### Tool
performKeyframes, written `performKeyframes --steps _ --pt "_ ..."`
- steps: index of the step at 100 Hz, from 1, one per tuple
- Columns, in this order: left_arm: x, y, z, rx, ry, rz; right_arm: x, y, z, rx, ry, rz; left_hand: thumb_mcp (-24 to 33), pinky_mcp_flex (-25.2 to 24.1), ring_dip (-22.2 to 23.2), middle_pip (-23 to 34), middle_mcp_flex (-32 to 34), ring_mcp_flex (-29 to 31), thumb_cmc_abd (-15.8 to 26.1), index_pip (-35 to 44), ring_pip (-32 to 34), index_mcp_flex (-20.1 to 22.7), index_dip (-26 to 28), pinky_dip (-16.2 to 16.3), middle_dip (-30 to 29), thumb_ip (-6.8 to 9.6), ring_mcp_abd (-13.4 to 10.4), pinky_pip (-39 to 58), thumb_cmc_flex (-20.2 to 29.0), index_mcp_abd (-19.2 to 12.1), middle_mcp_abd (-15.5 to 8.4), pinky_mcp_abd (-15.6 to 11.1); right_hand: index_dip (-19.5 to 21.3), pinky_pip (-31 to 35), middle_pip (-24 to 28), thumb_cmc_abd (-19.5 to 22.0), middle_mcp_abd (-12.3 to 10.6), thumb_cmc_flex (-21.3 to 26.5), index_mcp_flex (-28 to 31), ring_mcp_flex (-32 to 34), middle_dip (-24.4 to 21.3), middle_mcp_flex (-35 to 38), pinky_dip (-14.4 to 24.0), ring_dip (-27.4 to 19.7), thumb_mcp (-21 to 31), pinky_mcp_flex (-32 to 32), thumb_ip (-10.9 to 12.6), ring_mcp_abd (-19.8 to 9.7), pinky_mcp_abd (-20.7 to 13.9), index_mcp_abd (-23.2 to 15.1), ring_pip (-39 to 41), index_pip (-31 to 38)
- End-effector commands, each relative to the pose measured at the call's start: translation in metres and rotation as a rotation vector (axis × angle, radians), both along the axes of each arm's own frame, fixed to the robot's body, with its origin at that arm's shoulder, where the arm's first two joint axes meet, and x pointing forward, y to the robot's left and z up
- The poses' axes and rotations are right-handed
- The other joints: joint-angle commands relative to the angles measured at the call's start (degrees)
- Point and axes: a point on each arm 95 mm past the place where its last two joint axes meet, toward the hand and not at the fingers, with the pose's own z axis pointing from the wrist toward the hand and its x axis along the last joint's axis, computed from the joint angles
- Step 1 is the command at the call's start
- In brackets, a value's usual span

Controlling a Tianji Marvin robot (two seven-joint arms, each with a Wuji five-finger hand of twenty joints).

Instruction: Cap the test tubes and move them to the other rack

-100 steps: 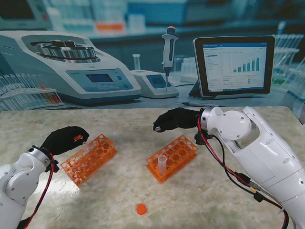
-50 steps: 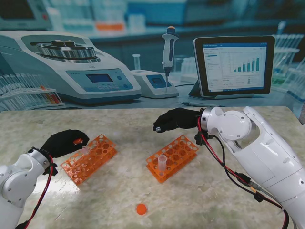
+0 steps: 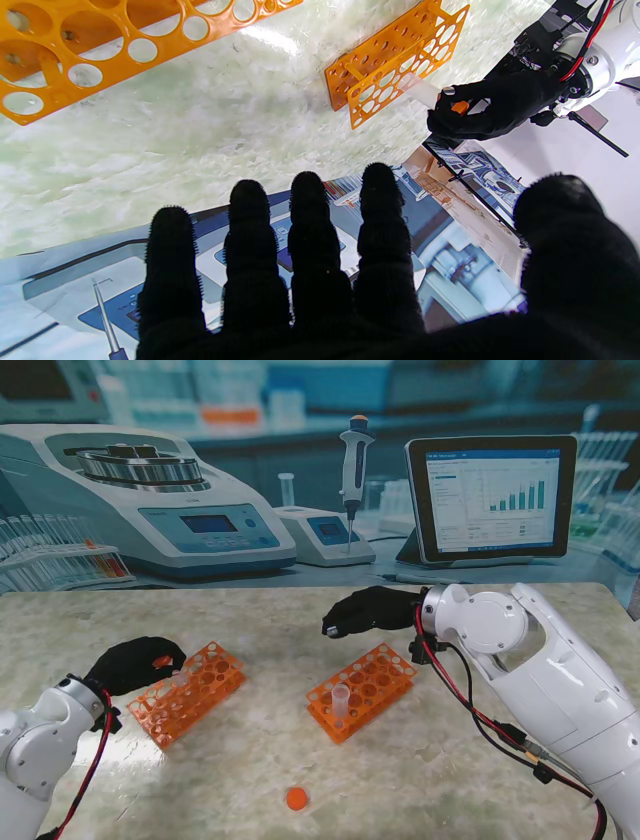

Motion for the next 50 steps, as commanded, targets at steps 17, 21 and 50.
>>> performKeyframes --steps 17,21,50 --pt "-0.0019 0.0011 -0.0089 0.005 0.048 -0.002 -0.0015 0.0006 -0.0044 -0.006 0.012 0.003 -0.6 -4.3 1.4 -10.8 8.6 -0.9 2.9 -6.0 -14.7 4.1 -19.5 -1.0 0.5 9.0 -0.3 -6.4 10.1 -2.8 -0.5 1.6 0.9 -0.2 0.0 1.5 -1.5 0.1 1.7 0.0 0.3 0.0 0.4 -0.2 -1.5 -0.8 0.5 -1.0 1.1 -0.4 0.0 0.7" --pt "-0.0022 0.0015 -0.0092 0.011 0.051 -0.003 -0.0016 0.0004 -0.0045 -0.006 0.012 0.003 -4.8 -5.6 0.5 -12.6 8.0 -1.7 3.3 -7.3 -17.3 3.6 -21.4 -1.7 -0.5 10.21 -0.2 -8.1 9.9 -3.4 -0.4 1.9 0.9 -0.1 0.0 1.6 -1.3 0.2 1.7 0.0 0.3 0.0 0.4 -0.2 -1.4 -0.8 0.5 -1.1 1.1 -0.5 0.0 0.7" --pt "-0.0032 0.0018 -0.01 0.018 0.067 -0.004 -0.0024 -0.0014 -0.0044 -0.005 0.01 0.001 -11.9 -20.6 -28.5 -13.2 -1.6 -8.9 2.0 -19.0 -43.0 2.1 -28.9 -14.5 -37.3 10.39 7.7 -30.7 0.5 -5.4 -0.8 11.4 0.9 -0.2 0.0 1.5 -1.5 0.1 1.7 0.0 0.3 0.1 0.5 -0.2 -1.5 -0.9 0.5 -1.0 1.0 -0.4 0.0 0.7"
